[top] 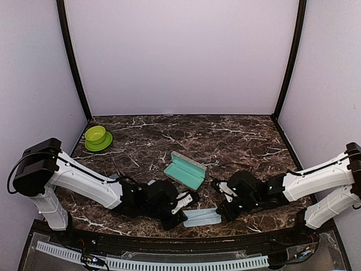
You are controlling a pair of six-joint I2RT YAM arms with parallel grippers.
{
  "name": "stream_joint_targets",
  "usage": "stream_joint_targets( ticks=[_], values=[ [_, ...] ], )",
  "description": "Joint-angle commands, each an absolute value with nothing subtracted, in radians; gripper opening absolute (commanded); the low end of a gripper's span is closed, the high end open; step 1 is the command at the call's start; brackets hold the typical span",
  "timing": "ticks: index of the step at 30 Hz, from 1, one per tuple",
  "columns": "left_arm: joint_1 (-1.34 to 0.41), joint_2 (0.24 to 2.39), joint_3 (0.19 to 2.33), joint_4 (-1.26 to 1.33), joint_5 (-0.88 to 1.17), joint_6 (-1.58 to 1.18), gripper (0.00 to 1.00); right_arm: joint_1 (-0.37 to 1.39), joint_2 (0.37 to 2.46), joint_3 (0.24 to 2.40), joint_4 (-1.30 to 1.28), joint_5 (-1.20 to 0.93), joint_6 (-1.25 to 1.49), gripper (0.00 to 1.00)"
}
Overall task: Organize the sunglasses
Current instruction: Fold the glasses cleaning cloth at the center of the board.
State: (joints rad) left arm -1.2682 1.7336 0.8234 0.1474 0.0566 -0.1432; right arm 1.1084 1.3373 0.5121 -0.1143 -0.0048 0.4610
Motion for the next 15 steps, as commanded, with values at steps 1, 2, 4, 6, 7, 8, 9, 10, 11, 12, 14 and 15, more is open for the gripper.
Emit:
stream_joint_targets(
  ticks=[1, 2, 4, 6, 7, 8, 9, 10, 11, 12, 14, 15],
  values=[
    [-1.279, 1.732, 0.831, 0.123, 0.073, -0.150, 0.00, 1.118, 1.320, 0.523, -0.127, 0.005, 0.455, 0.00],
    [-1.278, 1.731, 0.831, 0.123, 0.074, -0.150, 0.01, 1.118, 1.316, 0.520, -0.128, 0.003, 0.454, 0.00],
    [-1.280, 1.730, 0.831, 0.121, 0.080, -0.150, 0.03, 1.118, 1.312, 0.517, -0.128, -0.001, 0.455, 0.00],
    [-1.282, 1.730, 0.830, 0.120, 0.086, -0.148, 0.05, 1.118, 1.305, 0.513, -0.129, -0.006, 0.455, 0.00],
    [-1.282, 1.729, 0.831, 0.120, 0.091, -0.147, 0.05, 1.118, 1.303, 0.510, -0.129, -0.009, 0.455, 0.00],
    [-1.282, 1.729, 0.831, 0.118, 0.094, -0.146, 0.06, 1.118, 1.300, 0.510, -0.130, -0.011, 0.455, 0.01],
    [-1.283, 1.729, 0.831, 0.118, 0.100, -0.146, 0.07, 1.118, 1.299, 0.510, -0.129, -0.015, 0.456, 0.01],
    [-1.283, 1.729, 0.831, 0.117, 0.103, -0.145, 0.07, 1.118, 1.298, 0.509, -0.129, -0.019, 0.454, 0.01],
    [-1.285, 1.729, 0.831, 0.118, 0.105, -0.144, 0.07, 1.120, 1.298, 0.509, -0.128, -0.022, 0.457, 0.02],
    [-1.285, 1.727, 0.831, 0.118, 0.107, -0.144, 0.07, 1.121, 1.297, 0.508, -0.128, -0.023, 0.458, 0.02],
    [-1.285, 1.725, 0.831, 0.115, 0.108, -0.144, 0.08, 1.124, 1.295, 0.503, -0.127, -0.026, 0.462, 0.04],
    [-1.287, 1.724, 0.833, 0.112, 0.108, -0.143, 0.09, 1.126, 1.294, 0.501, -0.127, -0.025, 0.465, 0.05]
  ],
)
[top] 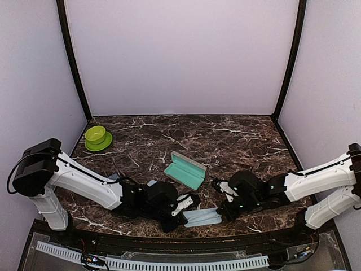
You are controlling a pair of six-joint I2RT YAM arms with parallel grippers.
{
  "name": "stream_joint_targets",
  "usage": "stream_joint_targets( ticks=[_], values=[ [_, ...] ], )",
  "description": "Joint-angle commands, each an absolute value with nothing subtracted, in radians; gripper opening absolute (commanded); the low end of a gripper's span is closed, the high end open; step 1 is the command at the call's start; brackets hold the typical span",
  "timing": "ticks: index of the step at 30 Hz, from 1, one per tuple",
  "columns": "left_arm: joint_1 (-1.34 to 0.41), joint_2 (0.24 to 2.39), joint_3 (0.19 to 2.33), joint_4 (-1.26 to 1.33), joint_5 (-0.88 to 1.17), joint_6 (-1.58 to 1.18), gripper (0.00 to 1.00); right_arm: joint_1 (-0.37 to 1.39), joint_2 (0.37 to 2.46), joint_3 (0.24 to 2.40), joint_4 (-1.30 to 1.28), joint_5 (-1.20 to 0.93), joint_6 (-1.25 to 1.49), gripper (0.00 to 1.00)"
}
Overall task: Organize the sunglasses
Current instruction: Fold the glasses cleaning cloth at the center of the board.
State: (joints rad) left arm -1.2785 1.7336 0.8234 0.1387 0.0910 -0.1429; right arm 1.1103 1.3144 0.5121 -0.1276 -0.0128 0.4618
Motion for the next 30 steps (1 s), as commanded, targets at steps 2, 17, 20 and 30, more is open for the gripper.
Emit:
stream_joint_targets(
  ticks=[2, 17, 20, 30],
  values=[
    [-1.287, 1.723, 0.834, 0.107, 0.108, -0.144, 0.10, 1.129, 1.290, 0.496, -0.128, -0.026, 0.471, 0.06],
    [-1.291, 1.712, 0.825, 0.132, 0.161, -0.128, 0.12, 1.168, 1.250, 0.463, -0.116, -0.031, 0.523, 0.11],
    [-1.292, 1.711, 0.825, 0.132, 0.176, -0.124, 0.12, 1.175, 1.248, 0.457, -0.114, -0.031, 0.532, 0.11],
    [-1.292, 1.669, 0.812, 0.128, 0.207, -0.105, 0.20, 1.185, 1.172, 0.437, -0.139, -0.001, 0.576, 0.23]
  ],
)
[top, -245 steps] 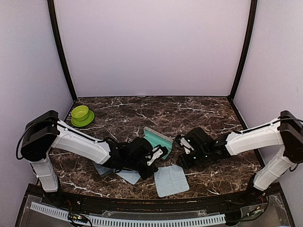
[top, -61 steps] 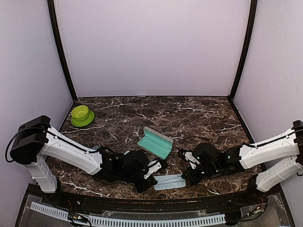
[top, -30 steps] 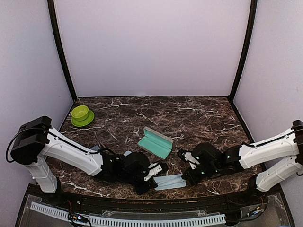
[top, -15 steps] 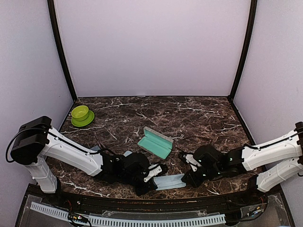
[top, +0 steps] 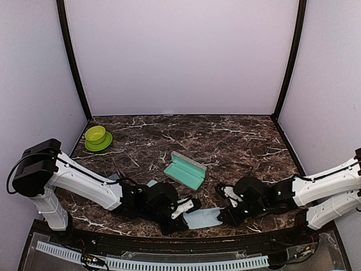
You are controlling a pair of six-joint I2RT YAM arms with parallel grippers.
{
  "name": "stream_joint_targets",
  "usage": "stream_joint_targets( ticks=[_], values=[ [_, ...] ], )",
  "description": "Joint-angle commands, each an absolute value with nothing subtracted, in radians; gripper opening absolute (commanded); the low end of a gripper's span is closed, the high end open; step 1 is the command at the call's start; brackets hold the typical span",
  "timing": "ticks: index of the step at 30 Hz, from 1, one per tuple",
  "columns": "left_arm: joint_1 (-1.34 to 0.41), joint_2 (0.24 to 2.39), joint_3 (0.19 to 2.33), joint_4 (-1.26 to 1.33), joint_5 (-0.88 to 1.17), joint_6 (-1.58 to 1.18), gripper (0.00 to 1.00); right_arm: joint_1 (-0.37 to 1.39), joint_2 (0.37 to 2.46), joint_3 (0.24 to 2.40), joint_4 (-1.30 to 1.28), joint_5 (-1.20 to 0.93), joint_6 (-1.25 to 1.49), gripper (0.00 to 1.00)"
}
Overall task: Organize the sunglasses
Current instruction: Fold the glasses cleaning cloth at the center of the board, then move the opened sunglasses case to the center of the board.
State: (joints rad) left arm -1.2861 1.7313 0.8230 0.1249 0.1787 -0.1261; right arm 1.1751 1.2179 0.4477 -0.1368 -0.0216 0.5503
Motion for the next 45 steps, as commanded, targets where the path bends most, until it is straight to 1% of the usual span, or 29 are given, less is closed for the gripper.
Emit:
stream_joint_targets(
  ticks=[1, 6, 8, 9, 12, 15, 19, 24, 29, 31, 35, 37, 39, 42, 44, 45],
  values=[
    [-1.291, 1.661, 0.810, 0.127, 0.206, -0.106, 0.21, 1.186, 1.157, 0.439, -0.140, 0.002, 0.578, 0.24],
    [-1.275, 1.644, 0.812, 0.134, 0.168, -0.136, 0.29, 1.186, 1.152, 0.468, -0.162, 0.074, 0.598, 0.33],
    [-1.251, 1.649, 0.816, 0.139, 0.174, -0.171, 0.34, 1.186, 1.183, 0.494, -0.180, 0.110, 0.600, 0.35],
    [-1.236, 1.652, 0.818, 0.142, 0.178, -0.194, 0.38, 1.186, 1.202, 0.512, -0.190, 0.126, 0.598, 0.35],
    [-1.197, 1.655, 0.821, 0.148, 0.209, -0.231, 0.47, 1.179, 1.247, 0.541, -0.206, 0.163, 0.589, 0.36],
    [-1.167, 1.667, 0.835, 0.142, 0.239, -0.237, 0.50, 1.148, 1.269, 0.557, -0.204, 0.171, 0.570, 0.37],
    [-1.138, 1.708, 0.869, 0.109, 0.260, -0.239, 0.51, 1.090, 1.281, 0.577, -0.208, 0.151, 0.538, 0.40],
    [-1.100, 1.709, 0.873, 0.109, 0.234, -0.255, 0.52, 1.030, 1.302, 0.625, -0.178, 0.127, 0.504, 0.43],
    [-1.030, 1.688, 0.875, 0.104, 0.208, -0.268, 0.52, 0.991, 1.405, 0.738, -0.138, 0.155, 0.488, 0.47],
    [-1.014, 1.673, 0.874, 0.103, 0.198, -0.266, 0.53, 0.981, 1.453, 0.792, -0.137, 0.173, 0.479, 0.51],
    [-0.995, 1.643, 0.860, 0.099, 0.169, -0.269, 0.53, 0.955, 1.537, 0.891, -0.175, 0.216, 0.444, 0.63],
    [-0.987, 1.624, 0.841, 0.109, 0.161, -0.274, 0.53, 0.936, 1.581, 0.940, -0.204, 0.230, 0.416, 0.71],
    [-0.981, 1.608, 0.822, 0.119, 0.156, -0.277, 0.53, 0.920, 1.618, 0.975, -0.224, 0.229, 0.382, 0.75],
    [-0.975, 1.586, 0.807, 0.125, 0.145, -0.278, 0.53, 0.895, 1.674, 1.031, -0.248, 0.181, 0.308, 0.77],
    [-0.970, 1.579, 0.804, 0.126, 0.143, -0.276, 0.53, 0.882, 1.711, 1.068, -0.268, 0.163, 0.259, 0.77],
    [-0.969, 1.576, 0.804, 0.125, 0.142, -0.274, 0.53, 0.875, 1.728, 1.087, -0.276, 0.147, 0.237, 0.75]
  ],
)
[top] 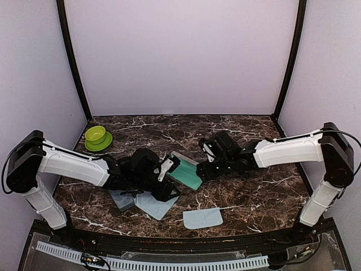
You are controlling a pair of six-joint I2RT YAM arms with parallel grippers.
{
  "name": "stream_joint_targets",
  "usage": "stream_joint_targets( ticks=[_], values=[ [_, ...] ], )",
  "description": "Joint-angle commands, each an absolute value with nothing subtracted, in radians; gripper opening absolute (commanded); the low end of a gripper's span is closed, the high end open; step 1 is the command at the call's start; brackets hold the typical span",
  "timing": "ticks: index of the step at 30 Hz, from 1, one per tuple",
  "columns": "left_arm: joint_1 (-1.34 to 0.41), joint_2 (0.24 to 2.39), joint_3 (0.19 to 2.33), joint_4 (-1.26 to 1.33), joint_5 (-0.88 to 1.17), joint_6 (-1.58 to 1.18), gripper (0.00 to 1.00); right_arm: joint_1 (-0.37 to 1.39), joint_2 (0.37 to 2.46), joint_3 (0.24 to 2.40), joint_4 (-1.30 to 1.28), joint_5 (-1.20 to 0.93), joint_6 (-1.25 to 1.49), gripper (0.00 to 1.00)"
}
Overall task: Organize the sunglasses
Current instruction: Move the opened sunglasses case to the center of the board.
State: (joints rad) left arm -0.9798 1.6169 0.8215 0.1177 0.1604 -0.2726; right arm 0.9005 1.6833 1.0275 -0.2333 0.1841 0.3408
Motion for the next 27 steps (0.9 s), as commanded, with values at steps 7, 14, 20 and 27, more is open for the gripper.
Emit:
stream_joint_targets(
  ticks=[7, 14, 20, 27],
  values=[
    [-0.960, 1.559, 0.790, 0.120, 0.137, -0.266, 0.53, 0.845, 1.795, 1.197, -0.339, 0.065, 0.105, 0.60],
    [-0.957, 1.556, 0.780, 0.130, 0.140, -0.267, 0.53, 0.826, 1.820, 1.240, -0.379, 0.016, 0.018, 0.45],
    [-0.954, 1.549, 0.775, 0.130, 0.138, -0.263, 0.54, 0.824, 1.837, 1.262, -0.418, 0.023, -0.035, 0.37],
    [-0.954, 1.549, 0.765, 0.138, 0.134, -0.266, 0.54, 0.825, 1.782, 1.222, -0.429, 0.023, -0.084, 0.30]
  ],
)
